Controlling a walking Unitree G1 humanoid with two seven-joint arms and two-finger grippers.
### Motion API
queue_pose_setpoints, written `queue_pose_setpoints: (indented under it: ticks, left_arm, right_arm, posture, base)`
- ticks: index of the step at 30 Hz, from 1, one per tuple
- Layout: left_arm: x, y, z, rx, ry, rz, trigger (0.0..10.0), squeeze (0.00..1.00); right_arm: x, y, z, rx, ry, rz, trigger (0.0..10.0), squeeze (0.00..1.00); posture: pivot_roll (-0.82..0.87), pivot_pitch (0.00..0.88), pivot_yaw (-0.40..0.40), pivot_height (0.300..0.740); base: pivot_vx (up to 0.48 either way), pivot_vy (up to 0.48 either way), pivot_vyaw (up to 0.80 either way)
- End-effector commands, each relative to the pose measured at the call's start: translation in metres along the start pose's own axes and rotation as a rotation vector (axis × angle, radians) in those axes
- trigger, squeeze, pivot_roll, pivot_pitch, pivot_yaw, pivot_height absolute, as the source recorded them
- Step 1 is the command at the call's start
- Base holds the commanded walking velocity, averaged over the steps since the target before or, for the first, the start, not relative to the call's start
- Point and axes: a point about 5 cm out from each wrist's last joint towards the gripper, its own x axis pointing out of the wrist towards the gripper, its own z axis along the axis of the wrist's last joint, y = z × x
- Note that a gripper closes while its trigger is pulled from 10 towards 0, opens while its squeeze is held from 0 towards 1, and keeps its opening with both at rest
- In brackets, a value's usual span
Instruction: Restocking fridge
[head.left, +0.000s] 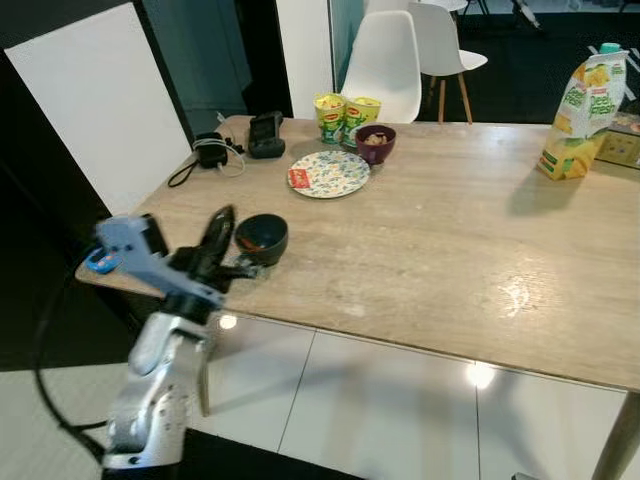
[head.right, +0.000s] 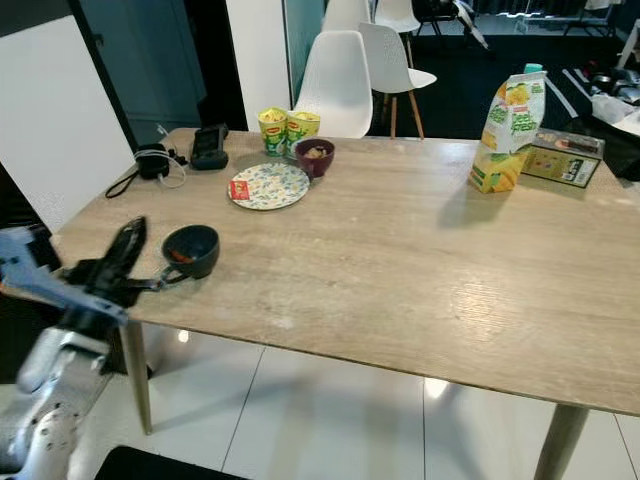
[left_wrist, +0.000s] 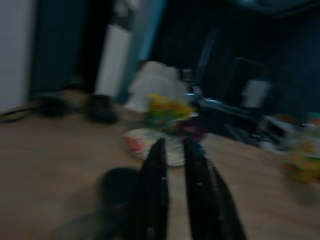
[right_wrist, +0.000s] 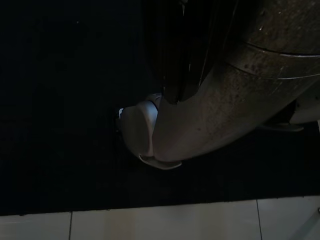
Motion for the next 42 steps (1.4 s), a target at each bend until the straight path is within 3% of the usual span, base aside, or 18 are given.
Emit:
queue_pose_setpoints:
  ticks: [1, 2, 4, 12, 18, 21, 22, 30, 31, 33, 34, 42]
  left_arm:
    - [-0.005, 0.011, 0.0, 0.042, 0.017, 0.033, 10.0, 1.0]
    - [-0.005, 0.011, 0.0, 0.042, 0.017, 0.033, 10.0, 1.0]
    - [-0.019, 0.02, -0.012, 0.07, 0.076, 0.027, 10.0, 1.0]
    - [-0.029, 0.019, -0.036, 0.159, 0.178, -0.102, 10.0, 1.0]
    - [-0.029, 0.023, -0.051, 0.202, 0.228, -0.135, 10.0, 1.0]
    - [-0.031, 0.031, -0.063, 0.244, 0.274, -0.143, 10.0, 1.0]
    - [-0.032, 0.041, -0.067, 0.234, 0.281, -0.108, 10.0, 1.0]
    - [-0.027, 0.056, -0.065, 0.278, 0.278, -0.096, 10.0, 1.0]
    - [-0.025, 0.06, -0.064, 0.286, 0.282, -0.102, 10.0, 0.36]
    - [-0.024, 0.062, -0.063, 0.29, 0.283, -0.105, 10.0, 0.36]
    - [-0.023, 0.065, -0.063, 0.292, 0.283, -0.108, 10.0, 0.0]
    - [-0.012, 0.074, -0.062, 0.294, 0.259, -0.116, 10.0, 0.0]
  right_arm:
    - [0.001, 0.004, -0.006, -0.004, 0.019, 0.021, 10.0, 0.0]
    - [0.001, 0.004, -0.006, -0.004, 0.019, 0.021, 10.0, 0.0]
    - [0.0, 0.003, -0.005, -0.012, 0.022, 0.02, 10.0, 0.0]
    - [0.001, 0.003, -0.004, -0.022, 0.026, 0.023, 10.0, 0.0]
    - [0.001, 0.004, -0.004, -0.028, 0.028, 0.023, 10.0, 0.0]
    - [0.001, 0.005, -0.002, -0.034, 0.027, 0.025, 10.0, 0.0]
    - [0.002, 0.005, -0.001, -0.036, 0.025, 0.026, 10.0, 0.0]
    - [0.002, 0.005, -0.001, -0.04, 0.028, 0.029, 10.0, 0.0]
    - [0.001, 0.005, -0.001, -0.042, 0.029, 0.029, 10.0, 0.0]
    - [0.001, 0.005, -0.001, -0.044, 0.03, 0.029, 10.0, 0.0]
    - [0.001, 0.004, -0.001, -0.045, 0.031, 0.029, 10.0, 0.0]
    - [0.0, 0.002, -0.002, -0.053, 0.038, 0.03, 10.0, 0.0]
  posture:
    - [0.09, 0.0, 0.059, 0.74]
    - [0.09, 0.0, 0.059, 0.74]
    - [0.1, 0.0, 0.046, 0.74]
    - [0.1, 0.0, 0.029, 0.74]
    - [0.1, 0.0, 0.019, 0.74]
    - [0.09, 0.0, 0.012, 0.74]
    - [0.09, 0.0, 0.008, 0.74]
    - [0.09, 0.0, 0.0, 0.74]
    - [0.09, 0.0, -0.007, 0.74]
    - [0.09, 0.0, -0.007, 0.74]
    - [0.09, 0.0, -0.012, 0.74]
    - [0.08, 0.0, -0.023, 0.74]
  base:
    - [0.0, 0.0, 0.0]
    - [0.0, 0.0, 0.0]
    - [0.0, 0.0, 0.0]
    - [0.0, 0.0, 0.0]
    - [0.0, 0.0, 0.0]
    - [0.0, 0.0, 0.0]
    - [0.0, 0.0, 0.0]
    - [0.0, 0.0, 0.0]
    - [0.0, 0.0, 0.0]
    - [0.0, 0.0, 0.0]
    - [0.0, 0.0, 0.0]
    - [0.0, 0.0, 0.0]
